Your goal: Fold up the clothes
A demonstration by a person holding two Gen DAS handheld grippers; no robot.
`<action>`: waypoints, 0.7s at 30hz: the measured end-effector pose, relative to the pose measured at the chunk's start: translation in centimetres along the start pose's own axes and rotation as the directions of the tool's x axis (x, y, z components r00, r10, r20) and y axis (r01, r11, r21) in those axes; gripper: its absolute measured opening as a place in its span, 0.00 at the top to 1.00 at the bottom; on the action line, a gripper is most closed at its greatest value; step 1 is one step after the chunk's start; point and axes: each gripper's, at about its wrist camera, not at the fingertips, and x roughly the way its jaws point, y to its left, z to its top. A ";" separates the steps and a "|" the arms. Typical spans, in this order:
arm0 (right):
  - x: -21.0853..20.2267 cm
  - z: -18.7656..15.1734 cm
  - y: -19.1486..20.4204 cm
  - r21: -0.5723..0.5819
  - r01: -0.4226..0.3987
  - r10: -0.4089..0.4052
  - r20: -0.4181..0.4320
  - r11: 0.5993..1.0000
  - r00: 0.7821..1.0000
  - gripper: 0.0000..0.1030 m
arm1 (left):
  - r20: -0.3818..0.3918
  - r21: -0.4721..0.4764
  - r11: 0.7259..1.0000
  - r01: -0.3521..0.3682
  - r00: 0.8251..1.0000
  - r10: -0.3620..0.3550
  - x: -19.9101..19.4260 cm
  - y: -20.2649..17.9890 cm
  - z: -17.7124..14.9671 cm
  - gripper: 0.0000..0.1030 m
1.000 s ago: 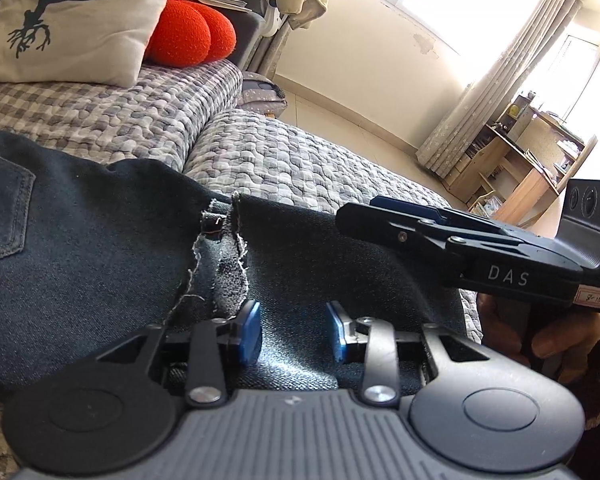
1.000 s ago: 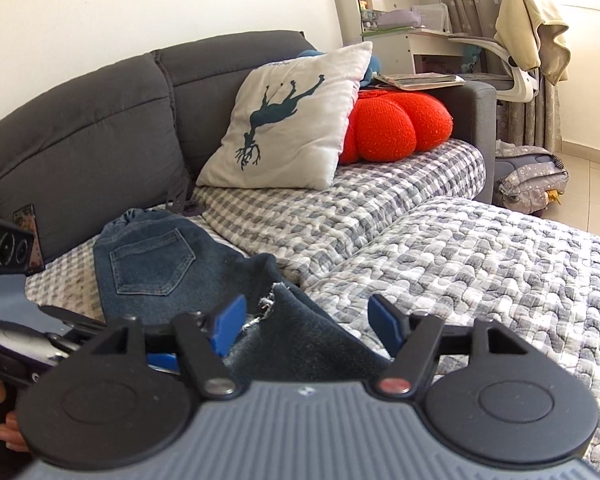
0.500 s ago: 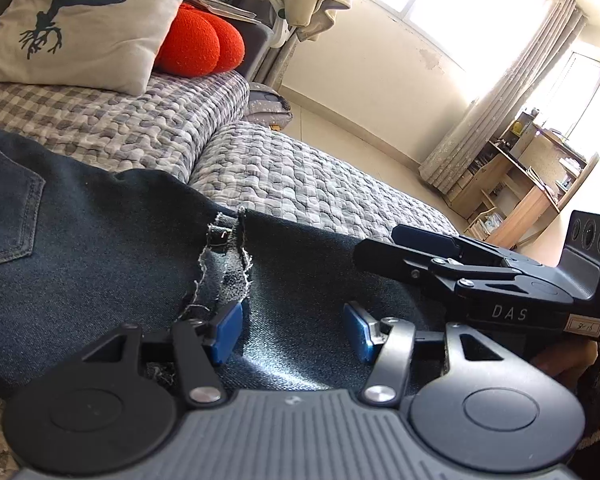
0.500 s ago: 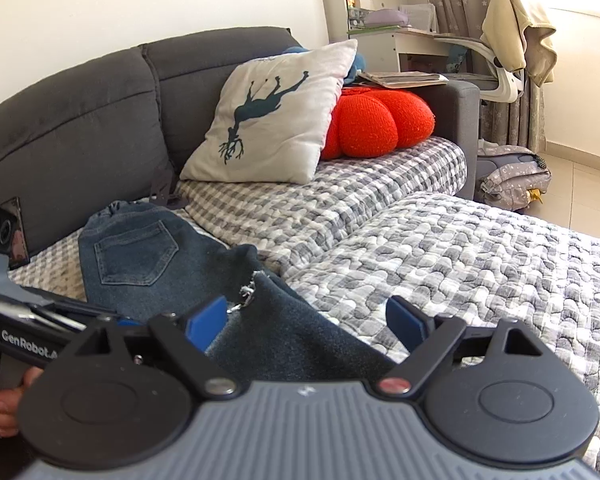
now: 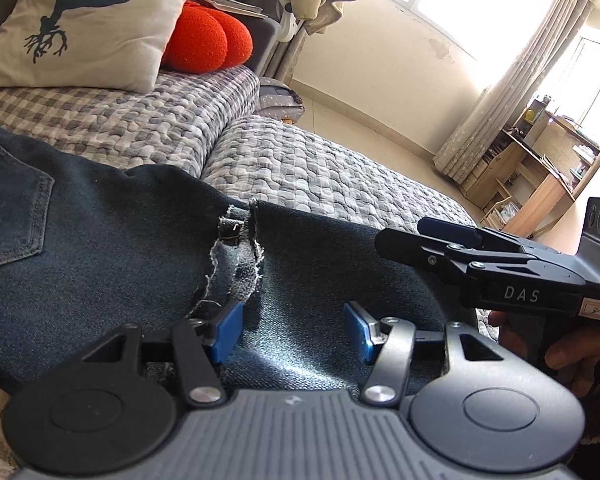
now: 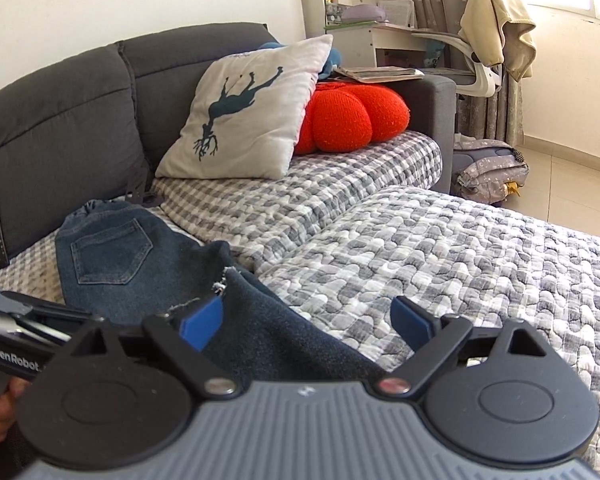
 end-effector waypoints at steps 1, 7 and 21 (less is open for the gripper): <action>-0.1 0.0 0.0 -0.002 0.000 0.000 -0.001 1.000 1.000 0.09 | 0.001 -0.001 1.000 -0.002 1.000 0.002 0.0 -0.1 -0.1 0.44; -0.4 -0.1 -0.1 0.001 -0.001 0.001 -0.007 1.000 1.000 0.09 | 0.003 0.004 1.000 -0.003 1.000 0.003 0.0 -0.4 -0.2 0.37; -0.5 -0.2 -0.3 0.004 -0.003 0.003 -0.014 1.000 1.000 0.08 | 0.001 0.018 1.000 -0.010 1.000 0.009 0.1 -0.7 -0.3 0.35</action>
